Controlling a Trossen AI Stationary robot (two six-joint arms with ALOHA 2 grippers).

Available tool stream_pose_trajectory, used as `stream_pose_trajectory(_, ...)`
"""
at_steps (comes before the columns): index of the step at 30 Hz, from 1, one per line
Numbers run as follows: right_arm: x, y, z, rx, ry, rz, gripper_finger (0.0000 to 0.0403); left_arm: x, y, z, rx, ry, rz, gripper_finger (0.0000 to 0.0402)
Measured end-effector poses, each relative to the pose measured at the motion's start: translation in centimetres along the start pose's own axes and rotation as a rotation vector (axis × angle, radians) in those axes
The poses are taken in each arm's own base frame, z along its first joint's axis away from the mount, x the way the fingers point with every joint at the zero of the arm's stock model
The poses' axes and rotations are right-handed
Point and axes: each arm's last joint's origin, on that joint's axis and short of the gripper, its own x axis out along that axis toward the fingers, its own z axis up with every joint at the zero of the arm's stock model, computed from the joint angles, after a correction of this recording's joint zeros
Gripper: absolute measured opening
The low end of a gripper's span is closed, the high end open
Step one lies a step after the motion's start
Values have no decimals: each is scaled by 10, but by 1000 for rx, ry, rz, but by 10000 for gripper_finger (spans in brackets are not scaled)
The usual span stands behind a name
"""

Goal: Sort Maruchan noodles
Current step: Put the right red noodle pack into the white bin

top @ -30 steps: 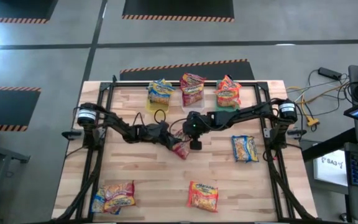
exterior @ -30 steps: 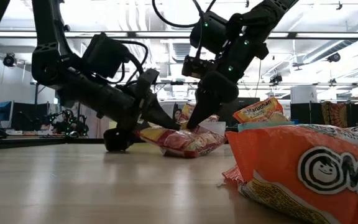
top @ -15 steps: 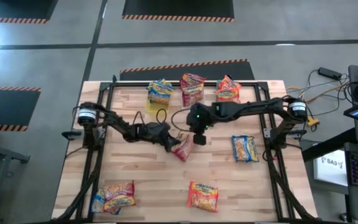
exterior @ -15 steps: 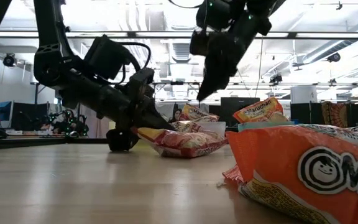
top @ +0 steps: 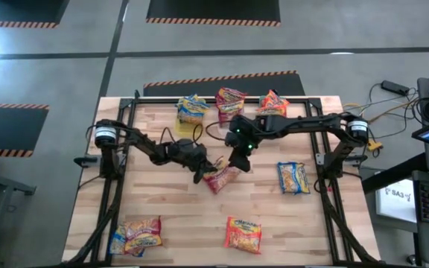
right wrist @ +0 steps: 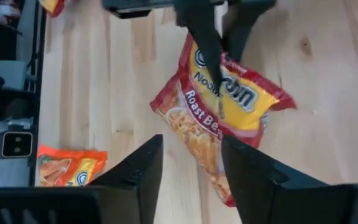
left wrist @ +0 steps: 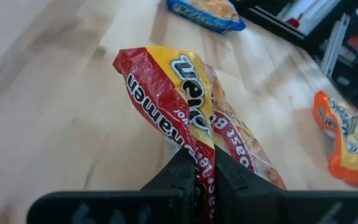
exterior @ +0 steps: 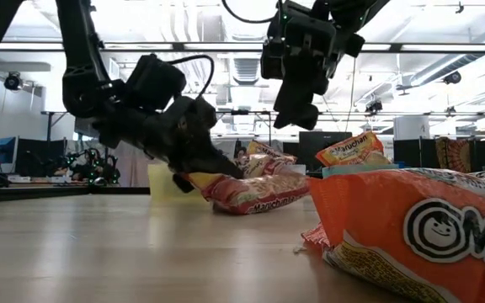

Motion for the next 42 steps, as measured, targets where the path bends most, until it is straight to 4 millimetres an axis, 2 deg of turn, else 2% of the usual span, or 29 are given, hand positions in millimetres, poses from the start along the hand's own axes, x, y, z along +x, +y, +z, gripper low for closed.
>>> stream_pose_trajectory(6,-10,-4,5,23,5,-15,179,5,-3,9,180,-15,-35,2)
stream_pose_trajectory(11,-22,-2,15,10,-10,-23,179,9,-5,20,324,-41,-56,2)
stream_pose_trajectory(19,-25,0,17,40,2,-24,178,18,-8,38,467,-55,-53,1)
stream_pose_trajectory(32,-25,-1,8,65,88,-32,178,25,-11,58,619,-110,-16,1)
stream_pose_trajectory(42,-24,-1,8,28,91,-30,178,34,-16,77,638,-79,-16,1)
